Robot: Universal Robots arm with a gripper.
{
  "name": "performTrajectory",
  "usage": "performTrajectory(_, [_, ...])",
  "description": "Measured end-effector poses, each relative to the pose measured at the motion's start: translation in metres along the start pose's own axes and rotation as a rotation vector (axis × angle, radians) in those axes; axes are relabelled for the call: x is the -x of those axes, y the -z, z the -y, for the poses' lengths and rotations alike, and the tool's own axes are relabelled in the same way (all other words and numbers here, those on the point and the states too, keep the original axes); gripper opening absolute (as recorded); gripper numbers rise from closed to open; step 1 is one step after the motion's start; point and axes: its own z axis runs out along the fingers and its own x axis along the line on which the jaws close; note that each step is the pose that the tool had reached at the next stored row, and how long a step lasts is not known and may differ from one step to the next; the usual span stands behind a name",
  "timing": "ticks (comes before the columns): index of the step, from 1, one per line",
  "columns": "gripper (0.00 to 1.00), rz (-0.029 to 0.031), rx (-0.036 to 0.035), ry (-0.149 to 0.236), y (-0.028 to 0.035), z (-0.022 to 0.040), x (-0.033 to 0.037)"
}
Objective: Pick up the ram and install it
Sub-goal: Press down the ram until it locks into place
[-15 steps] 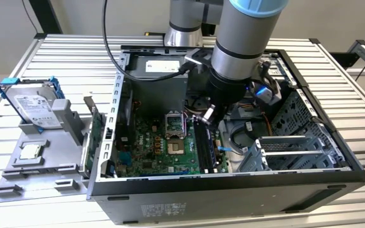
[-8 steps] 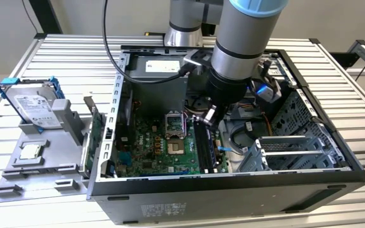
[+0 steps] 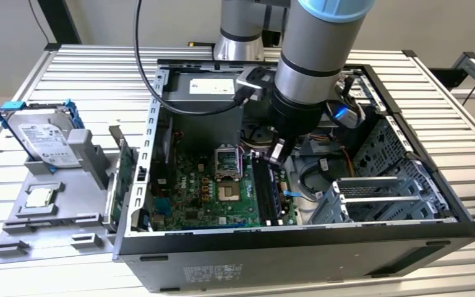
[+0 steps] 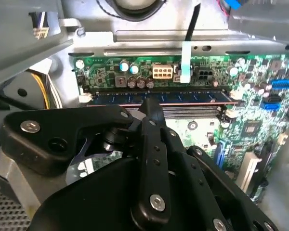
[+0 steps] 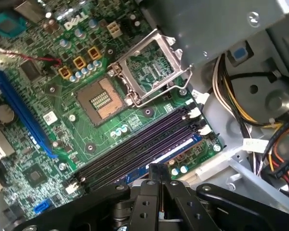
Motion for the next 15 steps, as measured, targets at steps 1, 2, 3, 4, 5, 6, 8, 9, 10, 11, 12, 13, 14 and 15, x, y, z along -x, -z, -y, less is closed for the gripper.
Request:
performTrajectory(1, [0.0, 0.0, -0.0001, 0.018, 0.0, 0.0, 0.0])
performTrajectory(2, [0.0, 0.0, -0.0003, 0.037, 0.0, 0.0, 0.0])
performTrajectory(3, [0.0, 0.0001, -0.0005, 0.055, 0.0, 0.0, 0.0])
performTrajectory(4, [0.0, 0.0002, -0.0006, 0.074, -0.0002, 0.0, 0.0])
performTrajectory(5, [0.0, 0.0004, -0.0007, 0.092, -0.0005, 0.0, 0.0])
performTrajectory(6, [0.0, 0.0005, -0.0009, 0.11, -0.0008, 0.0, 0.0])
performTrajectory(8, [0.0, 0.0002, -0.0012, 0.146, -0.0009, 0.0, 0.0])
performTrajectory(9, [0.0, 0.0001, -0.0014, 0.165, -0.001, 0.0, 0.0])
performTrajectory(10, [0.0, 0.0002, -0.0015, 0.182, -0.0011, -0.0001, -0.0001])
performTrajectory(11, [0.0, 0.0004, -0.0016, 0.197, -0.0012, -0.0002, -0.0001])
performTrajectory(12, [0.0, 0.0005, -0.0018, 0.213, -0.0014, -0.0004, -0.0002])
performTrajectory(13, [0.0, 0.0005, -0.0019, 0.225, -0.0015, -0.0009, -0.0006])
performTrajectory(14, [0.0, 0.0004, -0.002, 0.234, -0.0015, -0.0017, -0.0011])
performTrajectory(15, [0.0, 0.0005, -0.002, 0.243, -0.0015, -0.0022, -0.0014])
